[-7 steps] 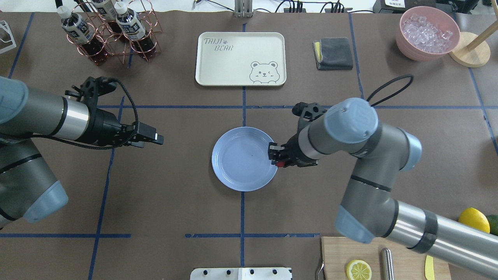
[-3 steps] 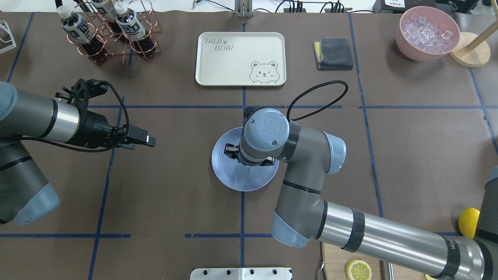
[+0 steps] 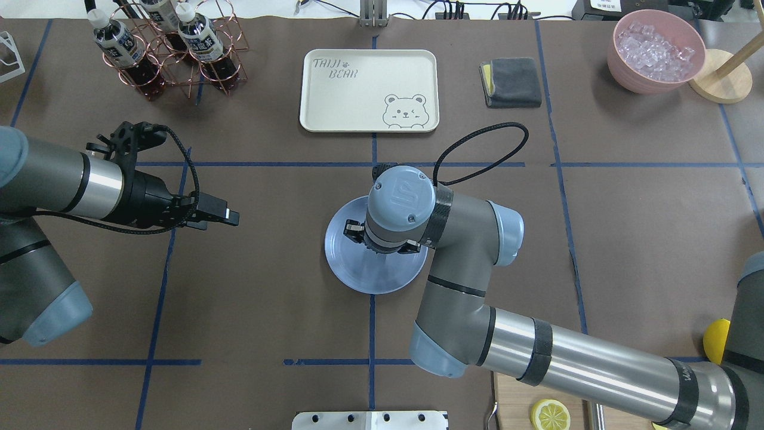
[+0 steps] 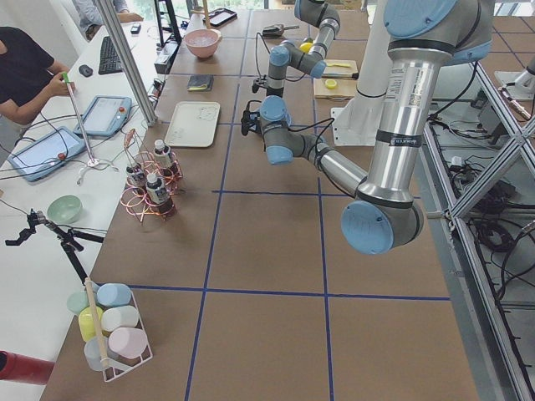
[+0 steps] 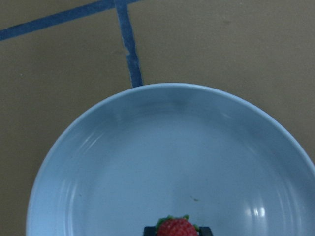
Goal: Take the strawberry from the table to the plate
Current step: 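Carry the strawberry with the right gripper over the plate while the left arm withdraws, then lower the strawberry onto the plate and open the right gripper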
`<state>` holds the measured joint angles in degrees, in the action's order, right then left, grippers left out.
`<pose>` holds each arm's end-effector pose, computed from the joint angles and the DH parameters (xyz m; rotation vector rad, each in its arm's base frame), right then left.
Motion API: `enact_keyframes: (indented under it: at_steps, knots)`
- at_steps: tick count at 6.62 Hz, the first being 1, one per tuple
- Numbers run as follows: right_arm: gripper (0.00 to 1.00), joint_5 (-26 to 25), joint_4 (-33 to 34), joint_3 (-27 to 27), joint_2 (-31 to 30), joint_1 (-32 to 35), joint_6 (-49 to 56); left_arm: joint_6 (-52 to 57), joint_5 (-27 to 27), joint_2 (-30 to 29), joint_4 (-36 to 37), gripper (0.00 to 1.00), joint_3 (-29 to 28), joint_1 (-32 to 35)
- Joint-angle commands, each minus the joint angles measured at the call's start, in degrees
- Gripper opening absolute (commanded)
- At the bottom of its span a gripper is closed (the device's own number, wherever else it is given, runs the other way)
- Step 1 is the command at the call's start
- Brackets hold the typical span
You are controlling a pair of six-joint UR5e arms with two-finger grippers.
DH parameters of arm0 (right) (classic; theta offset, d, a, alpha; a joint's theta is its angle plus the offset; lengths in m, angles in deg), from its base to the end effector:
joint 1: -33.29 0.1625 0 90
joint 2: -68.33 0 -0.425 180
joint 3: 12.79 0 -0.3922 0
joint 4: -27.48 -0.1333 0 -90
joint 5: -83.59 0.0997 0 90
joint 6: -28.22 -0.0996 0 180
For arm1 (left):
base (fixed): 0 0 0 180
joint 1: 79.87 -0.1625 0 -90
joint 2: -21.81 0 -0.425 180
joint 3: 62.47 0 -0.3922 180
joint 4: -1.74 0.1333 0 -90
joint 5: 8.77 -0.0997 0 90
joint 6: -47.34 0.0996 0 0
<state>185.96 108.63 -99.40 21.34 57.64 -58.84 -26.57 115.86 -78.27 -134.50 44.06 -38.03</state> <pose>-0.6198 -0.4034 0.2130 0.0017 -0.8690 0.2586 0.3457 -0.4125 0.3342 0.1400 1.3183 0.0024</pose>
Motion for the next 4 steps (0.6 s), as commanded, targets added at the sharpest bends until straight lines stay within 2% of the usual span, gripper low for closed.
enact_keyframes:
  at_steps: [1,4]
  knots:
    - [0.0,-0.06,0.33,0.03,0.06,0.0,0.48,0.0,0.0,-0.03,0.0,0.8,0.0,0.0]
    - [0.01,0.03,0.33,3.28,2.16,0.0,0.93,0.0,0.0,-0.03,0.0,0.8,-0.09,-0.09]
